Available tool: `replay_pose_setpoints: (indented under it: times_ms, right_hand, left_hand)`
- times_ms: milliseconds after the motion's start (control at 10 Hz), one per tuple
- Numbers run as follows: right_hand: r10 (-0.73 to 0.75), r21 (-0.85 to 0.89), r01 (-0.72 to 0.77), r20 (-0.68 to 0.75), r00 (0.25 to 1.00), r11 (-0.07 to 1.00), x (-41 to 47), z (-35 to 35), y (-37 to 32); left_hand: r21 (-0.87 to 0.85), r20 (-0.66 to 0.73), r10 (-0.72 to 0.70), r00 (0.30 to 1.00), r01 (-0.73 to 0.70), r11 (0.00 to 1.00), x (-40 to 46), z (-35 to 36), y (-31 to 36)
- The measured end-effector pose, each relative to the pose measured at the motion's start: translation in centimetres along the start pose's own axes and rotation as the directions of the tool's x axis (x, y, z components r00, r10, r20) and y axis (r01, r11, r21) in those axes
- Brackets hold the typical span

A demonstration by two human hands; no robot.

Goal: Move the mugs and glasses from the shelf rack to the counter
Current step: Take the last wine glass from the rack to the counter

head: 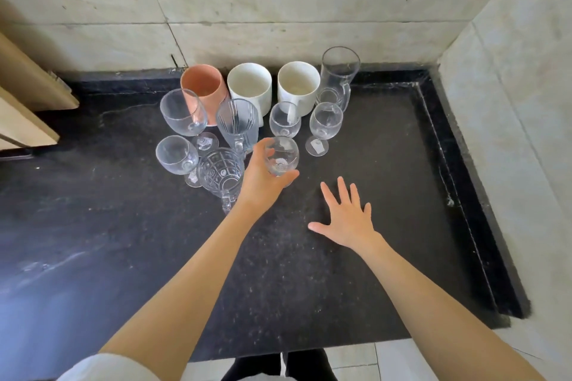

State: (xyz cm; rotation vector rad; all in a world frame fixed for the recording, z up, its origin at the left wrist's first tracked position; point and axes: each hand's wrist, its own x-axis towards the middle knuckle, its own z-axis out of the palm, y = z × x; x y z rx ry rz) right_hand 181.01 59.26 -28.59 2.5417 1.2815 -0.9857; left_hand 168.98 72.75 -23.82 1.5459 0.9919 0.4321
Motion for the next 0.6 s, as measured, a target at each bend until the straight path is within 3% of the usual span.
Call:
replay_pose_setpoints:
  times_ms: [600]
  right_hand:
    - [0.026,-0.088,-0.019,0.074,0.997,0.996,2.2,1.7,1.6]
  left_hand:
    - [-0.037,-0.057,-0.069,0.996,0.067,0.997,-0.1,2.1,-2.1]
